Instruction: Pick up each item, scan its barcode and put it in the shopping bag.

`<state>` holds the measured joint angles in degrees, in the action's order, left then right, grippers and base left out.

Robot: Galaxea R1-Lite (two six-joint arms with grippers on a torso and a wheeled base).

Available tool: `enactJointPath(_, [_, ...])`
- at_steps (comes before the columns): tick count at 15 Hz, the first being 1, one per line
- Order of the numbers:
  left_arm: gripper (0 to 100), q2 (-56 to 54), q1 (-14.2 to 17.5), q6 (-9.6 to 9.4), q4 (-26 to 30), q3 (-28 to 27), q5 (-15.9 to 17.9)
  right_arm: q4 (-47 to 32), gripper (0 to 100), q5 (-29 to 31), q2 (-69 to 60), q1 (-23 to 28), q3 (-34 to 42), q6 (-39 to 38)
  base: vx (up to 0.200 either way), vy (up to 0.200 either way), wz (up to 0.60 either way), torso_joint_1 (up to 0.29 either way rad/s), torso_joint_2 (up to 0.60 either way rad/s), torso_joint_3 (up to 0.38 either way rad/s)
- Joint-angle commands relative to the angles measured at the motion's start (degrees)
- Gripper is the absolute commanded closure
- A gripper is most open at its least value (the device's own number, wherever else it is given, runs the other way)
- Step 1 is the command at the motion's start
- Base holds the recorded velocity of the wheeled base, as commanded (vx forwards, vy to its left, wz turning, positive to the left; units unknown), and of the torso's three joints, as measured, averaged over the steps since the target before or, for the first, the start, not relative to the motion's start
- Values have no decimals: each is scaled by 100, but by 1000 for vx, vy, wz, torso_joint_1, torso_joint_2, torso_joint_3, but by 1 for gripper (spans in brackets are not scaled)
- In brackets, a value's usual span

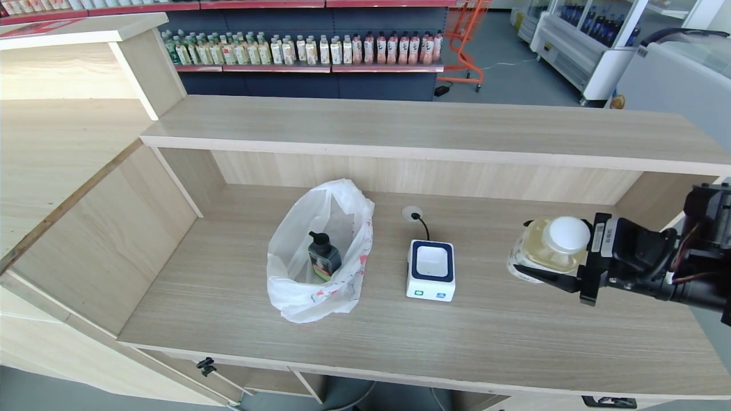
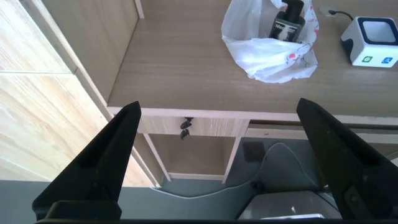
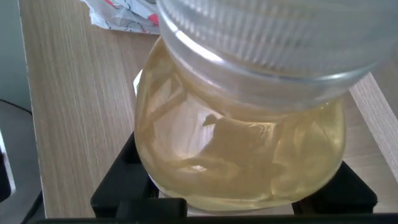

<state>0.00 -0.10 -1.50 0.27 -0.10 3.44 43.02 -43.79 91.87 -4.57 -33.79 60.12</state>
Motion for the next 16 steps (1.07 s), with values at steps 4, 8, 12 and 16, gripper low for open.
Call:
enactJointPath(4, [0, 0, 1, 1, 0, 1, -1, 506, 100, -508, 1211, -97, -426, 333, 0, 0, 0, 0, 0, 0])
enactJointPath(8, [0, 0, 1, 1, 0, 1, -1, 593, 100, -666, 1764, -158, -778, 342, 0, 0, 0, 0, 0, 0])
enactJointPath(12, [0, 0, 1, 1, 0, 1, -1, 611, 100, -701, 2230, -466, -1270, 333, 0, 0, 0, 0, 0, 0])
enactJointPath(16, [0, 0, 1, 1, 0, 1, -1, 620, 100, -701, 2582, -738, -1894, 342, 0, 0, 0, 0, 0, 0])
